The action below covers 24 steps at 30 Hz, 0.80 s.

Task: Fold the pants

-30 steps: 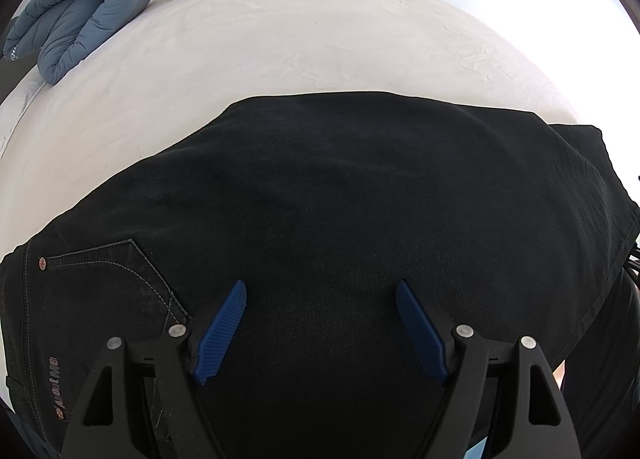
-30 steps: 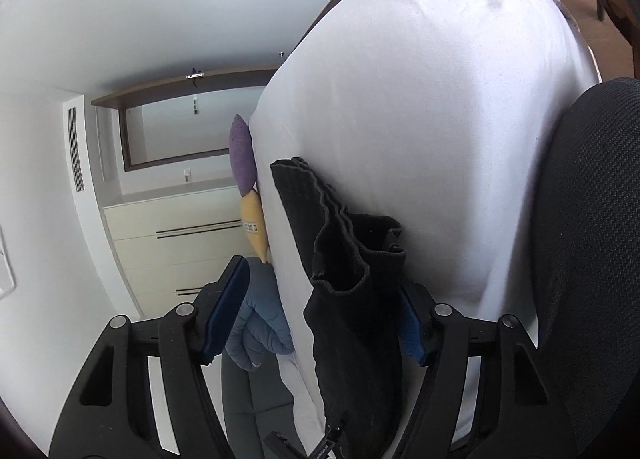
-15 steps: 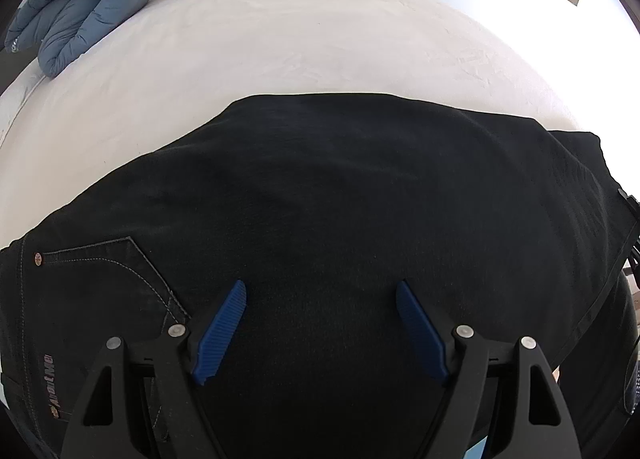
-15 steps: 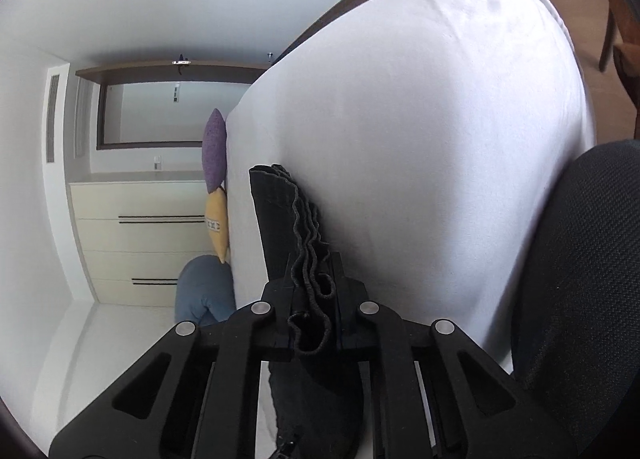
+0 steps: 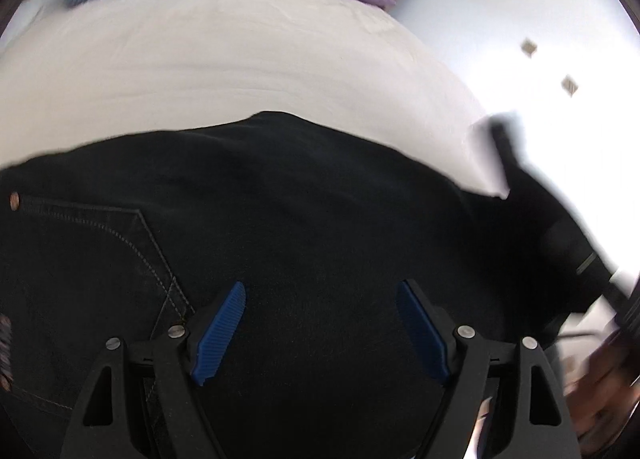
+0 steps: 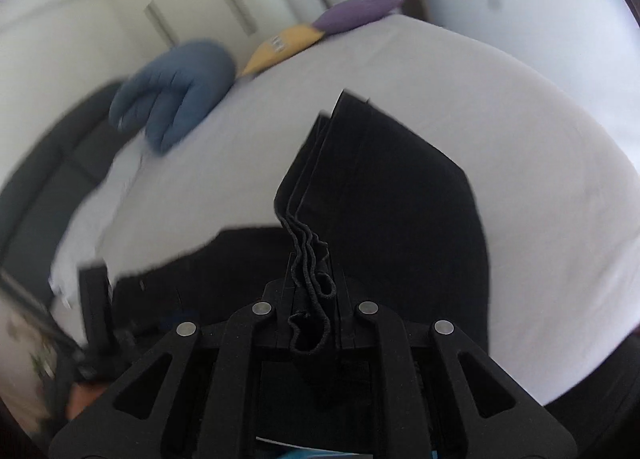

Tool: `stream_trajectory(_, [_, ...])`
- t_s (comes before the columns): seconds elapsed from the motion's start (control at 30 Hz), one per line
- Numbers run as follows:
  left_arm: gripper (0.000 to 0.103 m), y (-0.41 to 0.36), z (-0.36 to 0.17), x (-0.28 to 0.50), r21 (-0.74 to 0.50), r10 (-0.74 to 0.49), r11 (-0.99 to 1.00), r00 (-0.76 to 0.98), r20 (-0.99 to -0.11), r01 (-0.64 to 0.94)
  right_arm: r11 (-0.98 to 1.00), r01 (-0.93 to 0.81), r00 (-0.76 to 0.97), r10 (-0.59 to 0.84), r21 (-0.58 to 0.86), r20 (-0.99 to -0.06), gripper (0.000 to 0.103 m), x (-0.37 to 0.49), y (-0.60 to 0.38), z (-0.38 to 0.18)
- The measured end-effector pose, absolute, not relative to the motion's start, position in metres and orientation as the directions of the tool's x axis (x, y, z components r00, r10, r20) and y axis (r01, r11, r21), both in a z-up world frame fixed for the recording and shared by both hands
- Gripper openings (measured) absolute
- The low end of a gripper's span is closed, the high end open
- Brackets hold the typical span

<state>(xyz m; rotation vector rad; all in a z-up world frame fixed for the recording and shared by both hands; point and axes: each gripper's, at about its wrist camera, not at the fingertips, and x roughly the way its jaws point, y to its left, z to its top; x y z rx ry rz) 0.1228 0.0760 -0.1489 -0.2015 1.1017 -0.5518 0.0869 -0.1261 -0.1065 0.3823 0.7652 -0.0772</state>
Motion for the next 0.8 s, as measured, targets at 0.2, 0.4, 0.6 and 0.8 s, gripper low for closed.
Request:
stream_trajectory(0.2, [0.095, 0.095, -0.151, 0.132, -0.64, -0.677, 0.736, 0.276, -0.683, 0.22, 0.987, 0.094, 0.579, 0.056, 0.134, -0.814, 0.01, 0.122, -0.05, -0.179])
stream_trajectory(0.4, [0.101, 0.072, -0.151, 0.151, -0.731, -0.751, 0.659, 0.223, -0.622, 0.179, 0.992, 0.089, 0.619, 0.015, 0.09, -0.785, 0.01, 0.105, -0.049, -0.167])
stream_trajectory(0.6, [0.095, 0.032, -0.163, 0.165, -0.68, -0.717, 0.691, 0.11, -0.689, 0.245, 1.0, 0.016, 0.669, -0.006, 0.006, -0.744, 0.01, 0.081, -0.012, -0.143])
stream_trajectory(0.8, [0.01, 0.03, -0.156, 0.172, -0.661, -0.71, 0.68, 0.063, -0.701, 0.317, 0.999, -0.052, 0.674, 0.022, -0.017, -0.739, 0.01, 0.063, 0.007, -0.137])
